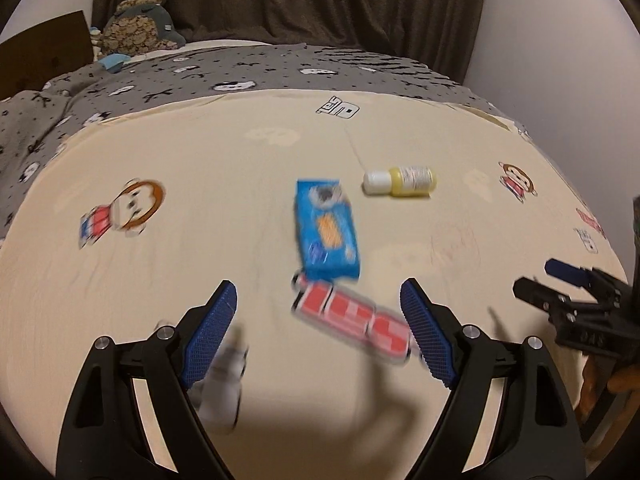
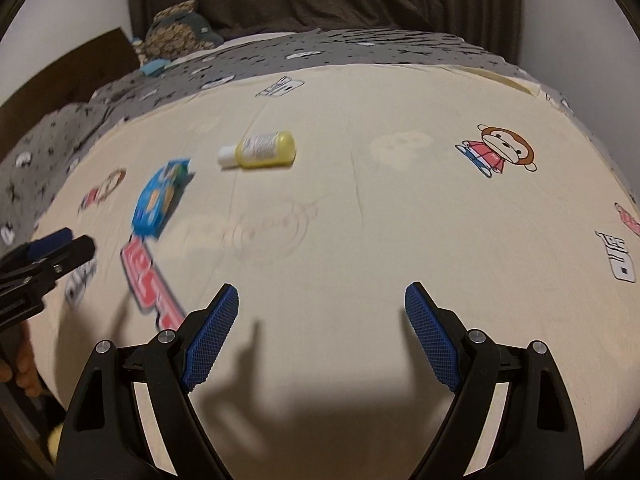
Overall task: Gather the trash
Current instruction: 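Grasp the blue wipes packet with left tool while right tool grasps yellow bottle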
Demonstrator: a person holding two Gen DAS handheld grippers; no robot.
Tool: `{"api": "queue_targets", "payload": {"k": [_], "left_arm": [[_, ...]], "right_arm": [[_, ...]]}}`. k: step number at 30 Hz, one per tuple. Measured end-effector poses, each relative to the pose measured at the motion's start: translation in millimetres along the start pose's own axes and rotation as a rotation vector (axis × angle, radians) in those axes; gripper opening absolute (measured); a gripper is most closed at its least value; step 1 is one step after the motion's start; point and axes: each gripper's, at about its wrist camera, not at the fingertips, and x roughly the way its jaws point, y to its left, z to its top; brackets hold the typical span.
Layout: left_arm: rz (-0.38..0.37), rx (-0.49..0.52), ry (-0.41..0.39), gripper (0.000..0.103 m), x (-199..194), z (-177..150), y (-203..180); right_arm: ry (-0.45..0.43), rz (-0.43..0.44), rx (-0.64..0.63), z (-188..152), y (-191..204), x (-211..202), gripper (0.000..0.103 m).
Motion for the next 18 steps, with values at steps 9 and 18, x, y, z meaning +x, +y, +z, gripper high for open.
{"api": "queue_targets", "payload": {"k": [9, 18], "left_arm": [[0.059, 0.014, 0.087, 0.072, 61, 31, -9], [0.019, 0.015, 0.142, 0.036, 82, 30, 8]], "right_arm": [[0.004, -0.008, -0.012, 21, -3, 12, 0.086], [0.012, 0.020, -0.024, 42, 14, 39, 0.086]]}}
